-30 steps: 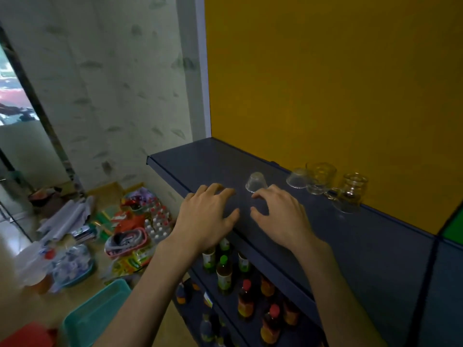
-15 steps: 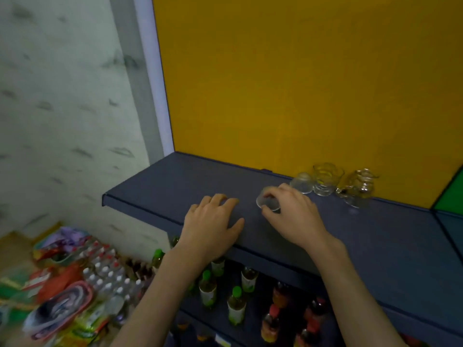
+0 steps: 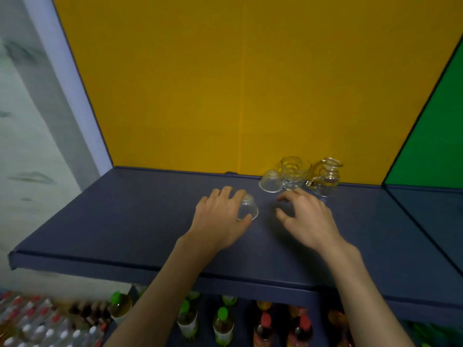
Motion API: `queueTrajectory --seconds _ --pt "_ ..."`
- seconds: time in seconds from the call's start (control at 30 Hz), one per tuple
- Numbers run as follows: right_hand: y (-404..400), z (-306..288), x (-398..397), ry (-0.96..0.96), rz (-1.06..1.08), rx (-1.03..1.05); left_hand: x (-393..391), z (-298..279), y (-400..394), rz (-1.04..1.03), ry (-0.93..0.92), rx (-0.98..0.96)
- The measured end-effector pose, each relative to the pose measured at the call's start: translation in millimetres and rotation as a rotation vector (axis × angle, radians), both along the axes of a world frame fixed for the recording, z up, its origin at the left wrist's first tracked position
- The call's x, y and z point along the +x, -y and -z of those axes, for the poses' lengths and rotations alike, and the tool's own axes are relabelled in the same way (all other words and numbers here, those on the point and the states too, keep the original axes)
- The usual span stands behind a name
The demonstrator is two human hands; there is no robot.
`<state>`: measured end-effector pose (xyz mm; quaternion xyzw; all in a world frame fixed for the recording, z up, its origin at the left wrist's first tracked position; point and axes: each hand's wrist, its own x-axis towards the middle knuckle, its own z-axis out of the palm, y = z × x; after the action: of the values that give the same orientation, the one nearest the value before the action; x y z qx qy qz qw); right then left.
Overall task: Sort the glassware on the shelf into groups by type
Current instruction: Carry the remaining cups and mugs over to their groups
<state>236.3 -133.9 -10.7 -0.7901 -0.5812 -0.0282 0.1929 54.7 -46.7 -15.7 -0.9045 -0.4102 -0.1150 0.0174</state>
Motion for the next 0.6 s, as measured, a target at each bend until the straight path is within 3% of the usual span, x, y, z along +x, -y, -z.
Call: queueTrajectory --seconds 0.33,0.6 --pt "-27.2 4.3 41.3 -0.05 0.108 0.047 47.1 12.5 -45.3 0.056 -0.28 -0.131" --pt "-37.7 0.8 62.4 -0.055 0.246 0.076 57.4 9.7 -61.8 0.08 -0.269 -0.174"
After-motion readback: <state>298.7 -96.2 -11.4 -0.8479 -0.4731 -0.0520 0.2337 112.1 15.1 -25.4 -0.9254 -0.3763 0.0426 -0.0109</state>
